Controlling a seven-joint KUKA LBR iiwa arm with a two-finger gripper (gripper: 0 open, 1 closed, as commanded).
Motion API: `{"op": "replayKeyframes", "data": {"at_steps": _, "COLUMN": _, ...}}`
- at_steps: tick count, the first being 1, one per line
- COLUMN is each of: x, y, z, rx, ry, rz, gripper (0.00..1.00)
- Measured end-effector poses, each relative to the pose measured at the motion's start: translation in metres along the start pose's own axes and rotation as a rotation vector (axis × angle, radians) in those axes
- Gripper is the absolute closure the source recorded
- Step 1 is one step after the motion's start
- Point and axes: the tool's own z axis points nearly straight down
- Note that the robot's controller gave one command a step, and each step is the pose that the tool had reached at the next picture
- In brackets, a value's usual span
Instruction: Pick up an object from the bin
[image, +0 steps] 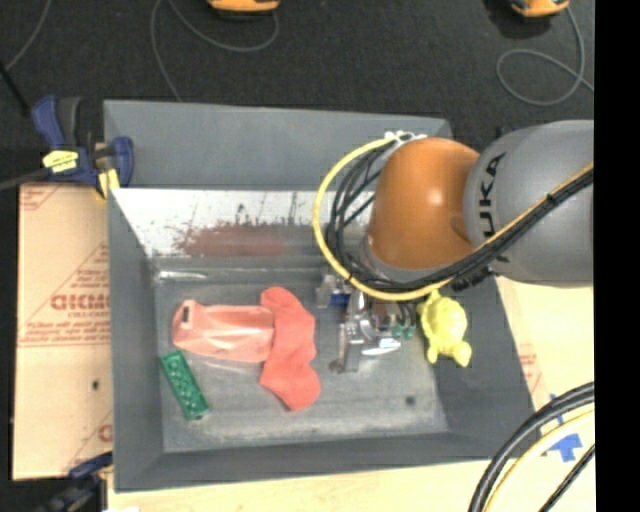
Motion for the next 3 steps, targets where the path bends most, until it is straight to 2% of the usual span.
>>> {"op": "replayKeyframes", "data": {"at_steps": 1, "x": -0.002, "y": 0.000, "z": -0.005, "rx": -0.001, "ry": -0.008, "rz": 0.001, "gripper": 0.00}}
{"op": "replayKeyframes", "data": {"at_steps": 2, "x": 0.011, "y": 0.014, "z": 0.049, "rx": -0.001, "ry": -0.010, "rz": 0.077, "gripper": 0.00}}
{"op": "replayKeyframes", "data": {"at_steps": 3, "x": 0.018, "y": 0.019, "z": 0.089, "rx": 0.001, "ry": -0.002, "rz": 0.073, "gripper": 0.00}}
